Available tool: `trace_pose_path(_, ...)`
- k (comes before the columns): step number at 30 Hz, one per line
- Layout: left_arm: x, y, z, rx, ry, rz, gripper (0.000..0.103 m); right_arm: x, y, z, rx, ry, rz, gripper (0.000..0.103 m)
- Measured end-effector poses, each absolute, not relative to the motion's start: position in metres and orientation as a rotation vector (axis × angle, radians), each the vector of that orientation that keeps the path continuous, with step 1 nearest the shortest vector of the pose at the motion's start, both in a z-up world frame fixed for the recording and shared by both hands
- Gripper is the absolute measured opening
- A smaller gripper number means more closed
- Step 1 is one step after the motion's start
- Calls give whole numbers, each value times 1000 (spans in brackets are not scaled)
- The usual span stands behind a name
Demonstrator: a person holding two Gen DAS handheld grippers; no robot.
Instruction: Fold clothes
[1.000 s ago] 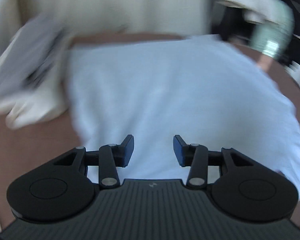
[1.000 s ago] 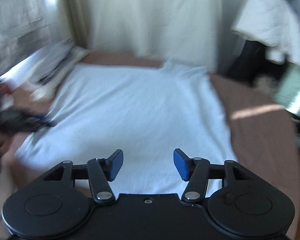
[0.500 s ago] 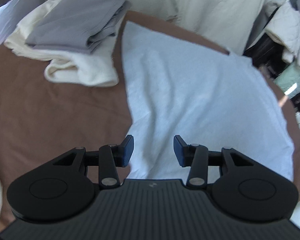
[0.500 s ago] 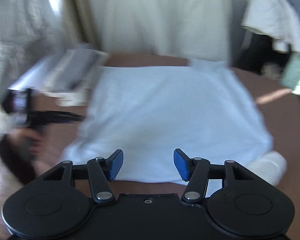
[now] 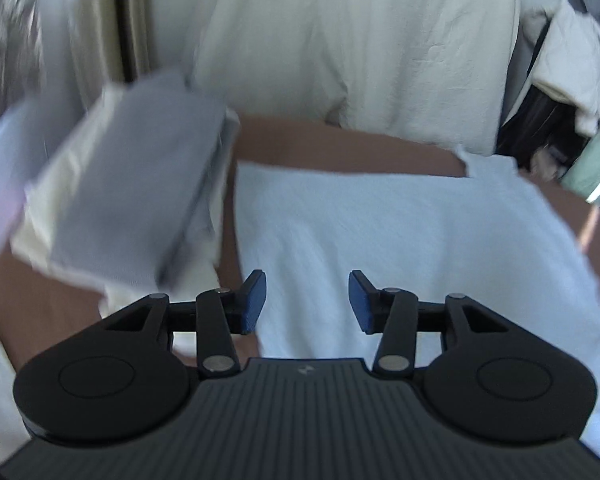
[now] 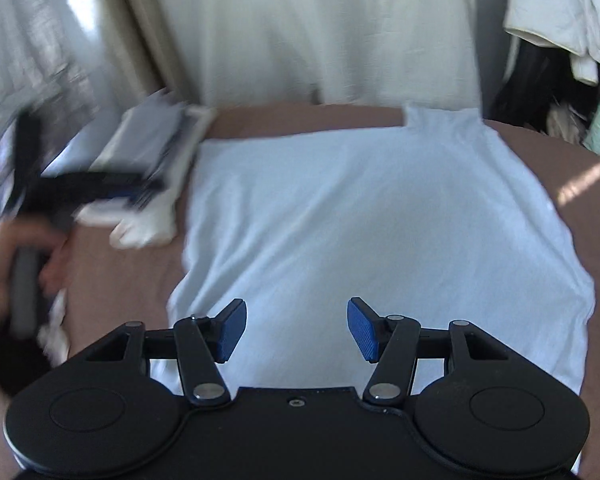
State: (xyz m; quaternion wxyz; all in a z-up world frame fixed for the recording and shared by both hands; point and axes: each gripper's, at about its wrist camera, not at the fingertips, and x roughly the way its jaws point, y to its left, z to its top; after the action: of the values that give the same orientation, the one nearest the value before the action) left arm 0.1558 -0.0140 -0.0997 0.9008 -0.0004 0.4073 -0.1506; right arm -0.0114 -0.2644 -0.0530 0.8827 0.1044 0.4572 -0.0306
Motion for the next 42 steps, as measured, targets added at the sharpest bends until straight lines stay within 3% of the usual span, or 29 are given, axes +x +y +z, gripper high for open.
trace_pose_path(8,236,-21,-173,-6,898,-246,50,107,-434,-8,293,768,-272,66)
trace_pose_path(12,271,-42,-203,117,1005,-158,50,139,-519,-45,456,800,-270,66)
trace_pose_path(16,282,-42,-229,77,972,-145,58,159,-575,-94,483,860,-286,66)
trace_pose_path(32,286,-46,-251,50,931,-282,55,250,-674,-222,554,965,-248,66)
trace_pose_path(39,289,-49,-260,11,859,-297,64,281,-686,-264,580,1009,-281,67)
trace_pose_path(42,290,-51,-258,12,863,-309,58,285,-683,-265,556,991,-282,68)
